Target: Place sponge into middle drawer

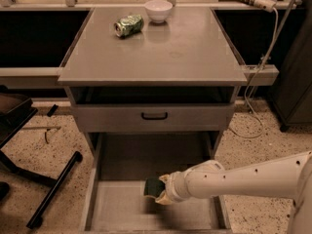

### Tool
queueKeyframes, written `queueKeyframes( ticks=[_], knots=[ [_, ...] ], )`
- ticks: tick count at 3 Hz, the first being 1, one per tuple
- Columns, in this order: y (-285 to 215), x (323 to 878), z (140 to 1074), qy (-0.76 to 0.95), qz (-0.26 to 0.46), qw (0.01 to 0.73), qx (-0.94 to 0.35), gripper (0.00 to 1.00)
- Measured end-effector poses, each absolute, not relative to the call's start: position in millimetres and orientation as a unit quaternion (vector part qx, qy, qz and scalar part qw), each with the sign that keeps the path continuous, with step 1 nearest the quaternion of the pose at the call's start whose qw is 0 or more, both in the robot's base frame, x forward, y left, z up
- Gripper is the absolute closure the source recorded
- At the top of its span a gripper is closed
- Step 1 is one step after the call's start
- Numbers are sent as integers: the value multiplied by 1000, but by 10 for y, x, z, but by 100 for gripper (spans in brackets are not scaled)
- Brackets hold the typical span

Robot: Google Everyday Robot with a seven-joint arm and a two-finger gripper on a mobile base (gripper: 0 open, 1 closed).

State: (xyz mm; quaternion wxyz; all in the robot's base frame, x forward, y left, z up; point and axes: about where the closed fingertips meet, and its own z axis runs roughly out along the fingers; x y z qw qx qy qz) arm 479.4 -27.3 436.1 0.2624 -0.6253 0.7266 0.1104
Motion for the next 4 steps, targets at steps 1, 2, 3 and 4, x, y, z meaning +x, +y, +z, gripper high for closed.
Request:
queueKeyframes(
  ticks=[1,2,3,4],
  knots=[
    [-235,4849,4198,733,125,260,-616,100],
    [-82,5067,3895,738,167,256,-601,100],
    [-80,5089,3886,737,168,255,-603,100],
    [-80,5089,3886,737,168,255,-603,82]
  ],
)
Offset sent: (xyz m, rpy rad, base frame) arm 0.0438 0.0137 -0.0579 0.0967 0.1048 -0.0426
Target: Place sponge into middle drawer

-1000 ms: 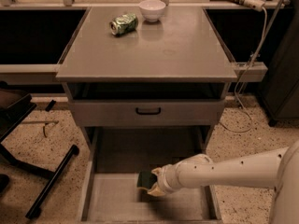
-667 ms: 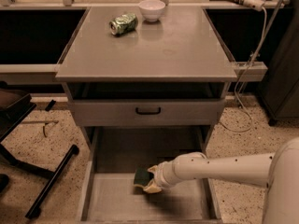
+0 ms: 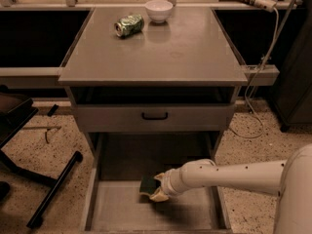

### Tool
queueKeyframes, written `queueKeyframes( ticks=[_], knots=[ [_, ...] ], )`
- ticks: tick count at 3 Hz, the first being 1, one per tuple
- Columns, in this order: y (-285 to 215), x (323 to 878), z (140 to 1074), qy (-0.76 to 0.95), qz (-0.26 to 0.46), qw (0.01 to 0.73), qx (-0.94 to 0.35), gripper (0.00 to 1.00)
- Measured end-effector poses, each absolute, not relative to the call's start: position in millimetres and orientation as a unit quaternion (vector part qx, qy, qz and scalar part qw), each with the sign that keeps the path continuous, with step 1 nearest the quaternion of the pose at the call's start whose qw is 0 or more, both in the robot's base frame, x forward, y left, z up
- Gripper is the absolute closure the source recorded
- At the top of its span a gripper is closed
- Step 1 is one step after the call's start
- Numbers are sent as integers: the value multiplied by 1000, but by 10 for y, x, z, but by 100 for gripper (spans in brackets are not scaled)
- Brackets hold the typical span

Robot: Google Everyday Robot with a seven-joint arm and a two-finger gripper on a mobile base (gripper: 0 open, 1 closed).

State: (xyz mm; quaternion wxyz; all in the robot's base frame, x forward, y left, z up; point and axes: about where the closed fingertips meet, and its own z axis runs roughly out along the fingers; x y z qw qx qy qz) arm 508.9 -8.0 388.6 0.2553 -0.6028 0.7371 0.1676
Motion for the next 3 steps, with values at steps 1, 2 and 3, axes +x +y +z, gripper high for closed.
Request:
queueKeyframes(
  ticks=[1,2,3],
  knots=[
    [-80,5089,3886,737,168,255,-603,58],
    [-80,5089,3886,737,168,255,-603,36],
    [-79,5089,3886,737,168,255,-603,12]
  ],
)
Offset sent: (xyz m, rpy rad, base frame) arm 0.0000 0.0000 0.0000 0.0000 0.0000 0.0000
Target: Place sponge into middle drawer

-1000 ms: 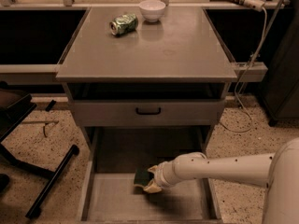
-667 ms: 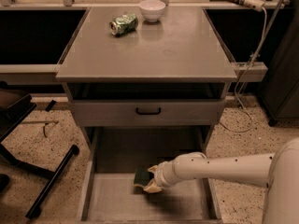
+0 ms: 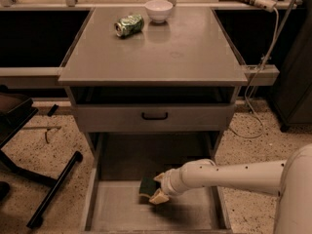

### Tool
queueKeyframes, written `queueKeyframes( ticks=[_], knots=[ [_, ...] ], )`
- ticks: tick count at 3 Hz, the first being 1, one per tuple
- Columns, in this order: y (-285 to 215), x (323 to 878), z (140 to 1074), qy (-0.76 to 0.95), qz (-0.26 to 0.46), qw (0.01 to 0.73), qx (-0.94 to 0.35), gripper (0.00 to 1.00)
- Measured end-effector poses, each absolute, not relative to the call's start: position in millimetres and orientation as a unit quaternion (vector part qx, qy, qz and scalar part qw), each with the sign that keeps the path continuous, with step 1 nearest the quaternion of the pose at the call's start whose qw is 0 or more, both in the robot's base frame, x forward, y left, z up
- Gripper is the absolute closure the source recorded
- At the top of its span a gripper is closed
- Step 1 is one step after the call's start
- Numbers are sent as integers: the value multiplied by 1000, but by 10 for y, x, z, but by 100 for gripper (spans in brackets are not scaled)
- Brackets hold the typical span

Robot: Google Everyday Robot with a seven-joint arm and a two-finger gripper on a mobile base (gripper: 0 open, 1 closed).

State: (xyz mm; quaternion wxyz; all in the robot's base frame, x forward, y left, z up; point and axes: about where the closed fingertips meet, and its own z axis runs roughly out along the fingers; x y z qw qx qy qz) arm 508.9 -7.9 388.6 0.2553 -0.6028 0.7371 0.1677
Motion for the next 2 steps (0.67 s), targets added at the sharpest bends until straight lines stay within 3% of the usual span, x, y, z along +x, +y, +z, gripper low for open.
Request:
queueKeyframes(
  ticks=[1,2],
  knots=[
    [-79,5089,3886,737,168,255,-603,0],
    [-79,5088,3885,737,168,255,-603,0]
  ],
)
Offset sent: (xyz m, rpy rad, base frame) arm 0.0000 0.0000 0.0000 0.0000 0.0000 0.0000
